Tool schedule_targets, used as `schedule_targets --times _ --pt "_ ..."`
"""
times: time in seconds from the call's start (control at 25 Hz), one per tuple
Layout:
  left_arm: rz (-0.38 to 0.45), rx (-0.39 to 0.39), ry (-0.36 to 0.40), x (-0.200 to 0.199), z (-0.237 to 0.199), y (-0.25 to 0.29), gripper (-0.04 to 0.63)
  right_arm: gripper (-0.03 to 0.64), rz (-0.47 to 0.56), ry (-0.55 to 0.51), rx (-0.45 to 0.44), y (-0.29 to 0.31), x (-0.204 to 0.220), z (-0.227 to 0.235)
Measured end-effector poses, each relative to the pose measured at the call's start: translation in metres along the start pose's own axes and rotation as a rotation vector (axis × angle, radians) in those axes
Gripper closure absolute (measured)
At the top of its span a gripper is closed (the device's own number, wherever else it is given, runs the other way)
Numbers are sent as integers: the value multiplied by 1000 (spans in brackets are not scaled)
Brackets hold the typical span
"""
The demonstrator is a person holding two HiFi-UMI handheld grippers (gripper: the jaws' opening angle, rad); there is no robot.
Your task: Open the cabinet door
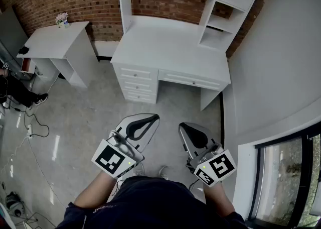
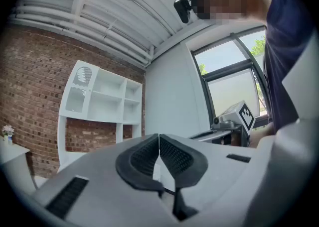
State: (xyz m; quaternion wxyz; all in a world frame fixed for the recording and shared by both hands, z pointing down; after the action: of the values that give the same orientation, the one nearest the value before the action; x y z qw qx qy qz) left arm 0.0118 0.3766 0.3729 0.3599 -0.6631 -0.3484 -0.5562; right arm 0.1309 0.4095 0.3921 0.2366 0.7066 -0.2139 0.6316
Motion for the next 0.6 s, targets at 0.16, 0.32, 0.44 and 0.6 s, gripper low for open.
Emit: schedule_targets --times 0.16,0.32,0.44,0.6 --pt "2 0 0 -1 2 1 586 592 4 1 -2 -1 -1 0" --pt "-1 -2 4 -1 0 0 586 592 13 14 -7 0 -1 0" --pt "-2 -6 11 -1 4 3 586 592 22 27 -5 -5 0 4" --pt "0 -19 22 0 15 9 586 591 36 49 -15 -16 2 10"
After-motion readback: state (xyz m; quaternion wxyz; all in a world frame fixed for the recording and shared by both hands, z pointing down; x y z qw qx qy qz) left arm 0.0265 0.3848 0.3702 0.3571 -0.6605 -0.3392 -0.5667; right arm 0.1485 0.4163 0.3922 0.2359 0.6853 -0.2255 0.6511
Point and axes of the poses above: the fingertips, and each gripper's own axes: y forward along the fingers, z to its right, x out of its underside, the point moved 4 cm from there along -y, backward along the fingers, and after that the axes turned 8 degrees about -y, right-handed, at the moved point
